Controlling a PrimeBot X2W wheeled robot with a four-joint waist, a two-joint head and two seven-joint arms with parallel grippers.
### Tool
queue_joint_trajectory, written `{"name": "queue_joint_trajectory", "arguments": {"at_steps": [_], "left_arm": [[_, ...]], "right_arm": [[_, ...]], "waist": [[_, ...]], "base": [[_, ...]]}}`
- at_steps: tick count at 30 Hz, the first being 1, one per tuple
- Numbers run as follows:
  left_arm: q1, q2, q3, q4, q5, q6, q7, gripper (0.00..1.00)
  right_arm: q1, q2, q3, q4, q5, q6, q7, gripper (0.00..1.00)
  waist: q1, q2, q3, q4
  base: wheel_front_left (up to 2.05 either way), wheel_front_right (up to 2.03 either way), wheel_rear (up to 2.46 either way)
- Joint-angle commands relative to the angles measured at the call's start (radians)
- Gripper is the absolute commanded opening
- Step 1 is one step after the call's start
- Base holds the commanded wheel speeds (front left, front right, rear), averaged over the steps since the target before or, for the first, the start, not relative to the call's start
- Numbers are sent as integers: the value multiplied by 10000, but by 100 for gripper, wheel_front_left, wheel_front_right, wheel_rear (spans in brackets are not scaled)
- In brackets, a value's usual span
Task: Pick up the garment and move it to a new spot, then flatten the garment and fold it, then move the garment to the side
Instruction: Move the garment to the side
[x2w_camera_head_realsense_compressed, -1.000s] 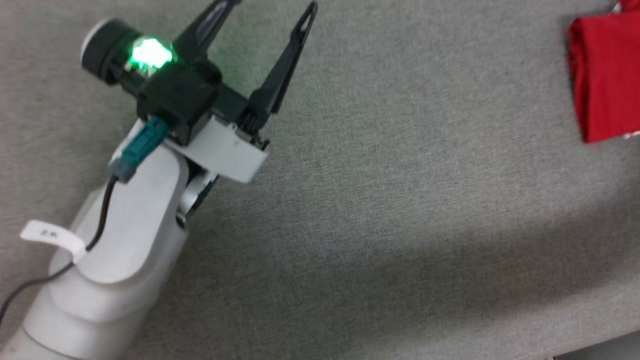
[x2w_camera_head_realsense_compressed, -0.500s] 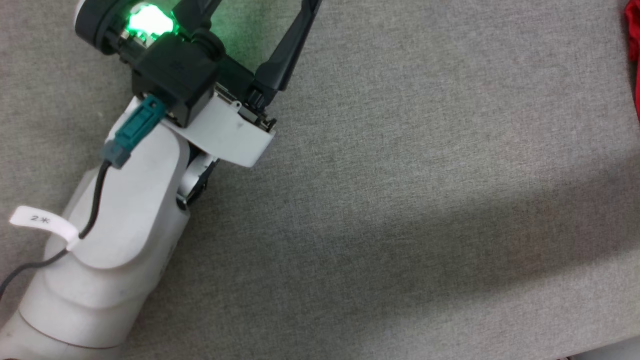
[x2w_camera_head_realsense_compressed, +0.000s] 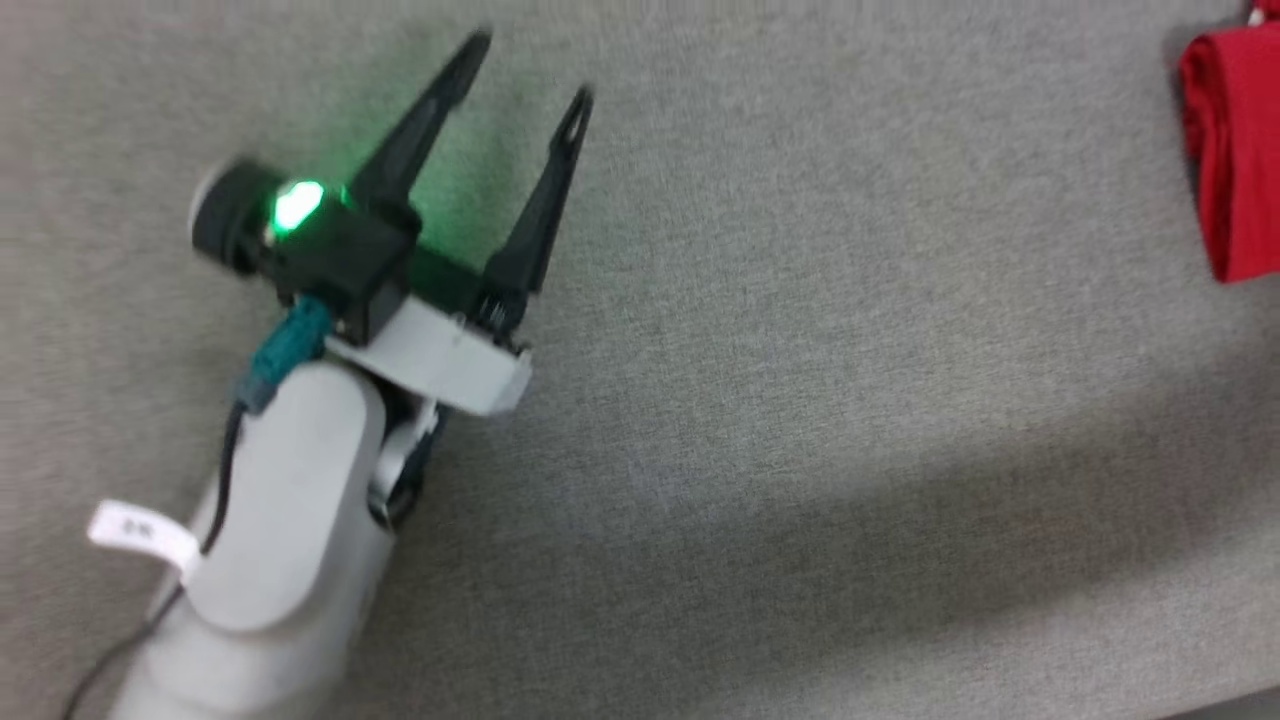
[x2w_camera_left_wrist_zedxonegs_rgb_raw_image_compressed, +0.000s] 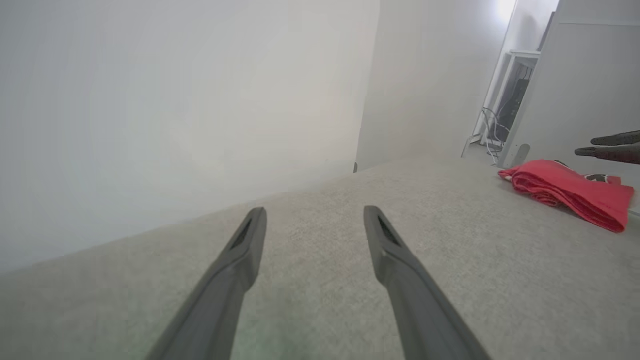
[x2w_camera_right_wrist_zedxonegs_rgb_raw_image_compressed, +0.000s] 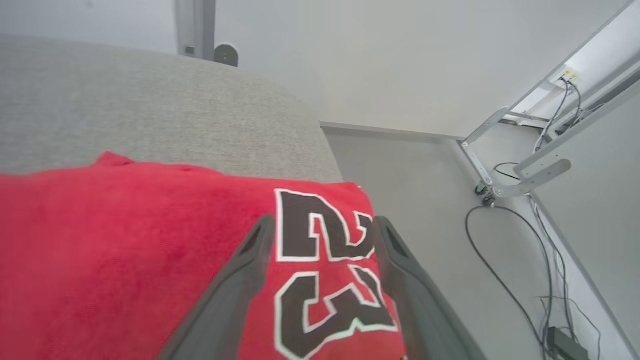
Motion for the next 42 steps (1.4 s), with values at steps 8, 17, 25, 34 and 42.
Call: {"name": "queue_joint_trajectory", "arguments": {"at_steps": [8,17,25,34,42], "left_arm": [[2845,-717,1333,10,-71,13,4,100],[5079,-1328,2524,88,-100,10,4,100],[6201,-1443,2866,109,-237,10,5,100],[7179,-1237,2992,28,-363,9,4,100],[7783,-1232,3168,-314,-375,11,5,100]], "right_arm": [[1635,459,692,-1346,596,-17,-88,100],[4070,1156,145,-3175,582,-17,-96,100],[6108,1959,-1023,-4210,238,-17,-98,100],[8146,2557,-2008,-5907,-432,-17,-98,100],[9320,3084,-2876,-7312,-975,-17,-99,100]], "waist": [[0,0,-2846,1102],[0,0,-4410,2278],[0,0,-5607,3328],[0,0,-6548,3814],[0,0,-6753,3719]], "base": [[0,0,0],[0,0,0],[0,0,0],[0,0,0],[0,0,0]]}}
